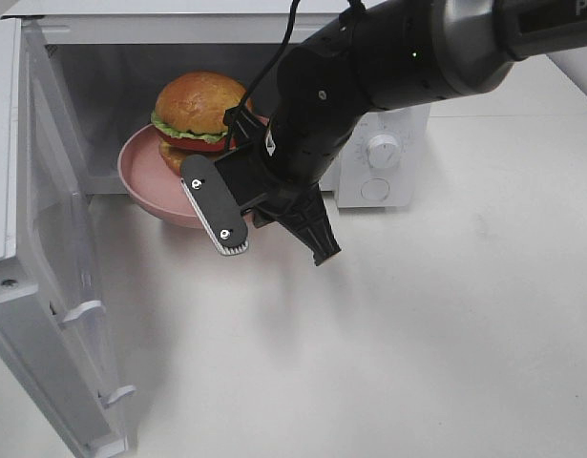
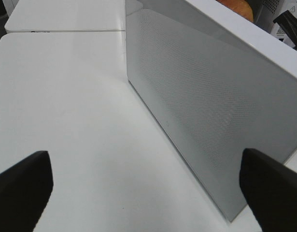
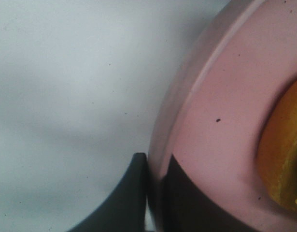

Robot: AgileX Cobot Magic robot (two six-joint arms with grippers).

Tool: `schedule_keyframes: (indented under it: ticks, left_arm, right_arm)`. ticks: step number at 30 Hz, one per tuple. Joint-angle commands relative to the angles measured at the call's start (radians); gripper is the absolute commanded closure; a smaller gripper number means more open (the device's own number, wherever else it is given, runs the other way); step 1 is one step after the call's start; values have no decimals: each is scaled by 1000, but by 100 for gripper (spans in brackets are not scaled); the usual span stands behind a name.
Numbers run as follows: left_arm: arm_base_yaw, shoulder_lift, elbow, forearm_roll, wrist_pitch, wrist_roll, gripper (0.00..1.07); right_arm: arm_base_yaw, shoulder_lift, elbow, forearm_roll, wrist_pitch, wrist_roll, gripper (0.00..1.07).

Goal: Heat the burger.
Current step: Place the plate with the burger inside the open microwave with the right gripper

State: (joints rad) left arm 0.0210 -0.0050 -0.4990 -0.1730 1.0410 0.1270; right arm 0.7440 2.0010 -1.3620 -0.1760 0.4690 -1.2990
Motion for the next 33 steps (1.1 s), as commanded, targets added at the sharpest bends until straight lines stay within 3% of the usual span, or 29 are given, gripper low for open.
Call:
schedule_keyframes:
  ticks: [1,33]
  left_arm:
    - [-6,-25,4,-1,-7,-4,6]
    - [-6,-25,4,-1,-7,-4,6]
  right_arm:
    - [4,-1,-47,-16,-34,13,107]
    - [4,236,-467,-68,123,152,107]
